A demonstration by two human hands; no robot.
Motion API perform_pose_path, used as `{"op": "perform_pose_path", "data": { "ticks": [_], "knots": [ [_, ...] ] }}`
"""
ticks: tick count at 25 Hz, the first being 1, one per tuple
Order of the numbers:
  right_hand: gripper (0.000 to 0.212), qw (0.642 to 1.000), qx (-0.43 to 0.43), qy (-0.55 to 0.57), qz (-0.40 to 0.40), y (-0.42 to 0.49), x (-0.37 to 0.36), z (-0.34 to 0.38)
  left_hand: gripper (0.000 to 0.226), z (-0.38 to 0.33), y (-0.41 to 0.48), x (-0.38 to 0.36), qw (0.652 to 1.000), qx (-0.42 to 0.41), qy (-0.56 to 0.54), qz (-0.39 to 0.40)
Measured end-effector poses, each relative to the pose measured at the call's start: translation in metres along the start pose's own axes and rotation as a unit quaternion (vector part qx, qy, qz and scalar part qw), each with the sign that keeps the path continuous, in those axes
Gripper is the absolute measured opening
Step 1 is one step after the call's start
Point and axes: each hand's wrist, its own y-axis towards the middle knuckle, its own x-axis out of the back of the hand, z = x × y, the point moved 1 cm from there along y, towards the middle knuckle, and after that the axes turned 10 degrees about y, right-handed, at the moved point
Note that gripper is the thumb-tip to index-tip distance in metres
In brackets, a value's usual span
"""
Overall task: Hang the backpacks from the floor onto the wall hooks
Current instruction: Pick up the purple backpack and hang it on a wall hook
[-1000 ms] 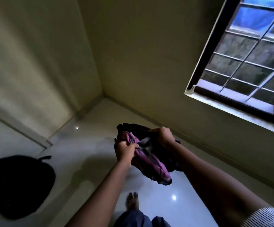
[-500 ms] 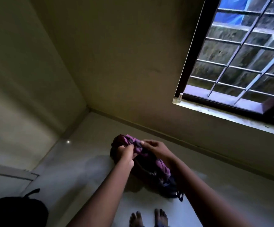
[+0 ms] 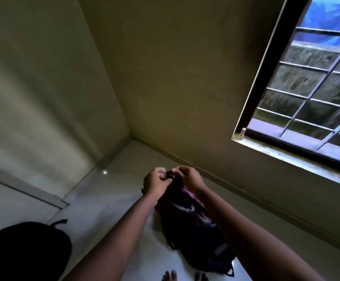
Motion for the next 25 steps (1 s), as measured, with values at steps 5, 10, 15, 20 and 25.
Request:
{"op": "perform_pose_path", "data": {
  "ticks": [5,10,15,20,25],
  "knots": [
    [0.023,0.993,0.072,0.085,0.047,0.001,0.011,0.034,0.021,-0.014,-0.002,0.026,0.977,-0.171,0.087,-0.096],
    [0.023,0.975,0.158,0.147,0.055,0.012,0.054,0.093,0.018,-0.082,0.011,0.051,0.967,-0.242,-0.046,-0.061],
    [0.018,0.959,0.232,0.143,0.076,0.013,0.100,0.172,0.025,-0.166,0.009,0.092,0.948,-0.280,-0.129,-0.077],
    [0.021,0.943,0.307,0.126,-0.037,0.029,0.125,0.270,0.026,-0.252,0.015,0.151,0.907,-0.371,-0.141,-0.139],
    [0.015,0.893,0.391,0.122,-0.183,0.069,0.134,0.388,0.030,-0.354,0.045,0.238,0.844,-0.483,-0.048,-0.228]
  ]
}}
